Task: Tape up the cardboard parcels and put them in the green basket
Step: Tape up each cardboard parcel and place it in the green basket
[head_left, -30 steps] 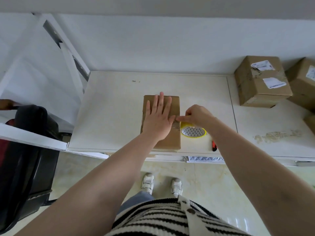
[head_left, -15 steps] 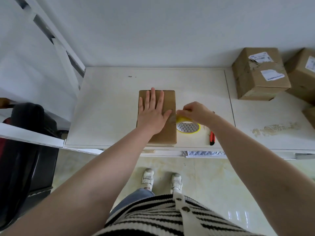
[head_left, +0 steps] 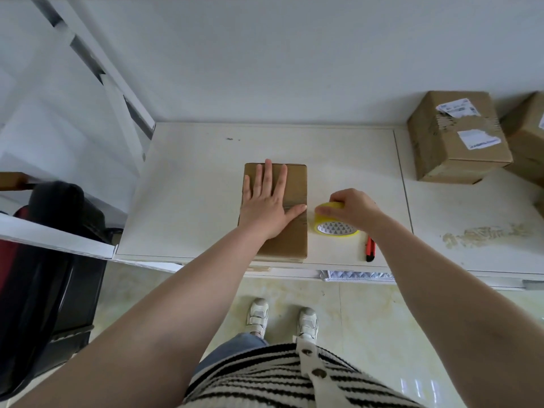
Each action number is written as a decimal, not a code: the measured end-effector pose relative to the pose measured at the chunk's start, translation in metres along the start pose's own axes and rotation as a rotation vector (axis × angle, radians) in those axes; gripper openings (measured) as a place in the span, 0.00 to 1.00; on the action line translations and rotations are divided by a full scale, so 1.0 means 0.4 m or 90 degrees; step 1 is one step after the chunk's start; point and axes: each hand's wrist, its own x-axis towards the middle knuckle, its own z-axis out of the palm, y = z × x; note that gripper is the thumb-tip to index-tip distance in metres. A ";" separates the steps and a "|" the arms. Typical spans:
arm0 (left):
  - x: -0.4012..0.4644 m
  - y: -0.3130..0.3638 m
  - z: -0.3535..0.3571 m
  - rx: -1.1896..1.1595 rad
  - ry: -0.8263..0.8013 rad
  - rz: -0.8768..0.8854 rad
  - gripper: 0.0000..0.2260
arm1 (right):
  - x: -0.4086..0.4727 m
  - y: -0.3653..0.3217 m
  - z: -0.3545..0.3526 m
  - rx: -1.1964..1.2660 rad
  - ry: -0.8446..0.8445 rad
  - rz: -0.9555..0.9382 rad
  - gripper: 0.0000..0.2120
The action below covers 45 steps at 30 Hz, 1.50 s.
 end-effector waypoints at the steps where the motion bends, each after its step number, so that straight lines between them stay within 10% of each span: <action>1: -0.001 0.000 -0.001 0.000 -0.002 0.001 0.41 | 0.003 -0.005 -0.004 -0.007 -0.005 -0.001 0.21; 5: -0.002 0.001 -0.004 -0.001 -0.009 0.002 0.41 | 0.000 -0.004 -0.005 0.035 -0.017 0.018 0.19; 11: 0.003 0.005 -0.005 0.009 -0.014 0.000 0.41 | -0.070 0.098 0.029 0.057 0.263 0.257 0.15; 18: 0.001 0.005 -0.005 0.005 -0.015 0.001 0.41 | -0.082 0.127 0.063 0.120 0.210 0.386 0.17; 26: 0.000 0.005 -0.006 0.003 -0.007 -0.002 0.42 | -0.056 -0.005 -0.081 0.253 0.366 0.194 0.08; 33: -0.011 0.005 -0.013 -0.012 0.012 0.010 0.41 | -0.063 -0.201 -0.021 0.455 0.080 0.064 0.18; 45: -0.013 -0.015 -0.018 -0.018 0.023 0.007 0.42 | -0.112 -0.123 0.018 0.364 0.064 0.101 0.14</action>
